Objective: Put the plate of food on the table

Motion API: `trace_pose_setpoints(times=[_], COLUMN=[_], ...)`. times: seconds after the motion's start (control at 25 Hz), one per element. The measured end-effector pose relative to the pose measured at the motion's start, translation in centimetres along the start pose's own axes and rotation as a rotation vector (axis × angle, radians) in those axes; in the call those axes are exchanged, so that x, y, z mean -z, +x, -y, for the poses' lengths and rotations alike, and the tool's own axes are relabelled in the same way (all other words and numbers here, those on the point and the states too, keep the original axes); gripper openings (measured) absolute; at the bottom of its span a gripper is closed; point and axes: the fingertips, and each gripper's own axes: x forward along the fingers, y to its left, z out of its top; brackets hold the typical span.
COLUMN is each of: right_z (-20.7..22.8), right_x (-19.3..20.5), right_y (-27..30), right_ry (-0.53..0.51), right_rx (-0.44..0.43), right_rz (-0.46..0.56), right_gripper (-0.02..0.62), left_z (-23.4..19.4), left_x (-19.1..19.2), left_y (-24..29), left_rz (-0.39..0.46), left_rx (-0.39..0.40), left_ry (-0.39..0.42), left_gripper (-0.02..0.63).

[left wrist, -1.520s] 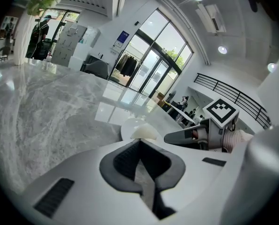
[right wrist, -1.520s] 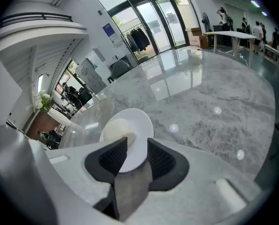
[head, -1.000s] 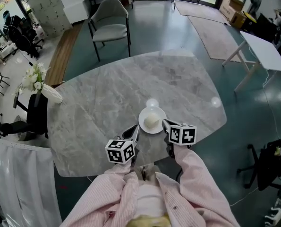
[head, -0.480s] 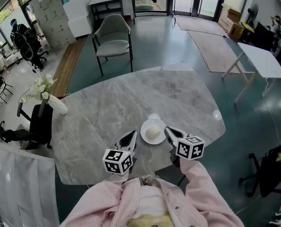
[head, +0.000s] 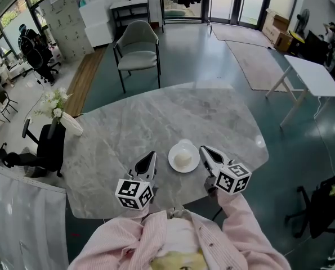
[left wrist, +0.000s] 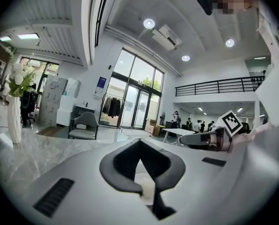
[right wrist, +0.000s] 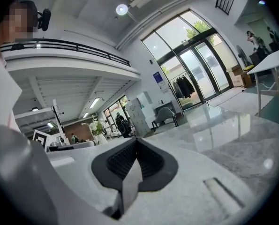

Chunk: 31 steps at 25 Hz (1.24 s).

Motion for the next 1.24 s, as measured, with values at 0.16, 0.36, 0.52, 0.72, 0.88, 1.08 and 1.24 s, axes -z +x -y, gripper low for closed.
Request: trace_pose_setpoints(times=[0.16, 0.36, 0.52, 0.72, 0.88, 1.08, 1.24], right_z=[-0.4, -0.4, -0.3, -0.1, 0.1, 0.1, 0.3], right_x=[-1.5, -2.5, -2.5, -2.5, -2.7, -2.9, -2.9], right_y=[-0.4, -1.2, -1.4, -1.5, -1.7, -1.7, -1.6], right_ry=[-0.033, -0.046, -0.045, -0.048, -0.054, -0.065, -0.065], right_rx=[-0.006, 0.001, 0.011, 0.028, 0.039, 0.047, 0.053], right_rz=[0.055, 0.100, 0.113, 0.119, 0.125, 0.126, 0.122], right_gripper=[0.006, 0.005, 0.005, 0.005, 0.005, 0.005, 0.005], left_z=[-0.3, -0.5, -0.7, -0.8, -1.0, -1.2, -1.5], left_x=[-1.4, -2.4, -2.4, -2.6, -2.8, -2.9, -2.9], left_y=[-0.5, -1.2, -1.4, -1.5, -1.6, -1.8, -1.7], left_rz=[0.047, 0.080, 0.085, 0.084, 0.087, 0.087, 0.085], left_rx=[-0.023, -0.053, -0.064, -0.067, -0.073, -0.082, -0.086], left_ry=[0.025, 0.056, 0.065, 0.082, 0.089, 0.087, 0.089], left_gripper=[-0.008, -0.008, -0.008, -0.008, -0.008, -0.008, -0.008])
